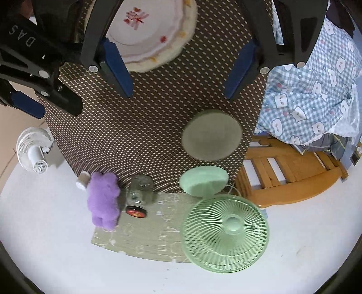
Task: Organize plates and bowls
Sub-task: 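Move both tools toward the green-rimmed bowl beside the green fan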
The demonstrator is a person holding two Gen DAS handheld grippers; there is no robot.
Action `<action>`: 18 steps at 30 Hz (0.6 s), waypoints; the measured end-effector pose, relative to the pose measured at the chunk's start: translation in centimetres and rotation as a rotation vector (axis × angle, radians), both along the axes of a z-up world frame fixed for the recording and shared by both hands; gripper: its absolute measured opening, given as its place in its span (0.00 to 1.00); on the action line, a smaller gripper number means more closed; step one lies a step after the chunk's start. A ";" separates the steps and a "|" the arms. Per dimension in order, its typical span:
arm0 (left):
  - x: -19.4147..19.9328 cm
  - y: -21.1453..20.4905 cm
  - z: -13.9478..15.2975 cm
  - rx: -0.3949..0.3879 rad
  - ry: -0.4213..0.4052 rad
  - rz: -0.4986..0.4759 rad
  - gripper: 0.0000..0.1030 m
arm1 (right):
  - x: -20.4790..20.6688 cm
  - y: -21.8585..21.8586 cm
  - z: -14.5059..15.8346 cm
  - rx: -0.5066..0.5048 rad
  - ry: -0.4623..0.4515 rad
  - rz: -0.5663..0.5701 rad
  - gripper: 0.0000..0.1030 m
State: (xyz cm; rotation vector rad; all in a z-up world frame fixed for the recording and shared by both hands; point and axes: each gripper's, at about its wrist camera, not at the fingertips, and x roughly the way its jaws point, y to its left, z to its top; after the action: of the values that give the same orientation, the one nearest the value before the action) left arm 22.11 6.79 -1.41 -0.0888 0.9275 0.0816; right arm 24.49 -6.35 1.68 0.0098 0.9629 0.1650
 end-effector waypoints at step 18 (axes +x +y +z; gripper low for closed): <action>5.9 9.2 -4.0 0.034 -0.002 0.080 0.74 | 7.8 11.0 -4.4 -0.003 0.018 0.086 0.73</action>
State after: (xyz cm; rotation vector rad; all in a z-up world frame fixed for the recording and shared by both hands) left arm 27.99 15.96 -5.37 -0.0950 0.9203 0.1715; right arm 32.26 4.65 -2.69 -0.0329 0.9825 0.2429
